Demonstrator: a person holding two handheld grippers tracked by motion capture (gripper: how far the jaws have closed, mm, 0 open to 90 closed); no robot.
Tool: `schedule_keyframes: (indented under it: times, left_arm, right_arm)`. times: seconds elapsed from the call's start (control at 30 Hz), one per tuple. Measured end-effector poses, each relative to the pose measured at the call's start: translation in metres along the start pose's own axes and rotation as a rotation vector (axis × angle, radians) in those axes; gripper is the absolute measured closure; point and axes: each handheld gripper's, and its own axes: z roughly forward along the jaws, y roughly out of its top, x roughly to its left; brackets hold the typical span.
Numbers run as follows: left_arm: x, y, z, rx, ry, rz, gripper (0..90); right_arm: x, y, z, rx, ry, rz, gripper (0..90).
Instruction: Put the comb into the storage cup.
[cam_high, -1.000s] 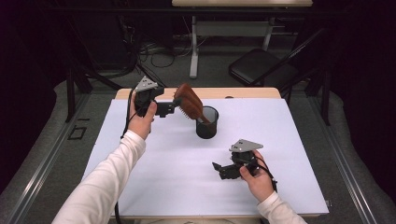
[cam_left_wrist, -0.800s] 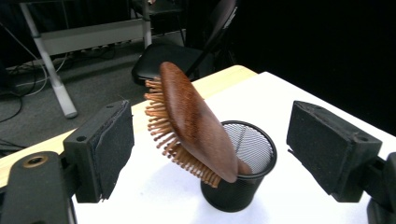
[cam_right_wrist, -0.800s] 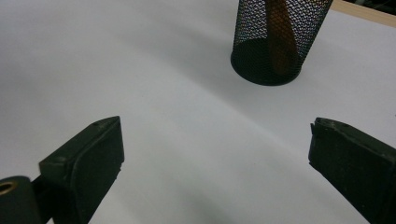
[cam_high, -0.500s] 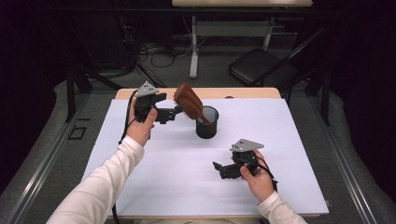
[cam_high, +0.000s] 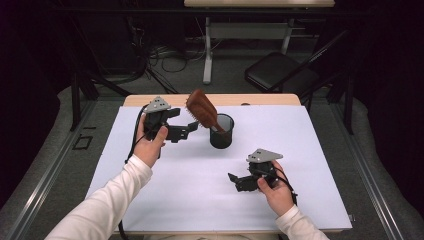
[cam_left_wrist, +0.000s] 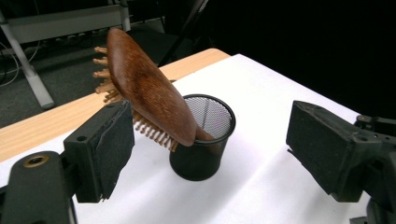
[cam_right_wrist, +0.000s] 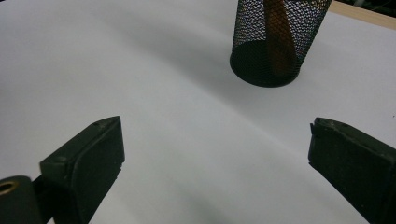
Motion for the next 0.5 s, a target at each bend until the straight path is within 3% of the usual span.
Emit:
schedule_keyframes:
  times: [0.5]
  left_arm:
    - [-0.018,-0.016,-0.004,0.016,-0.045,0.018,15.6]
  right_arm:
    - [-0.003,0.003,-0.003,-0.011,-0.007,0.003,3.7]
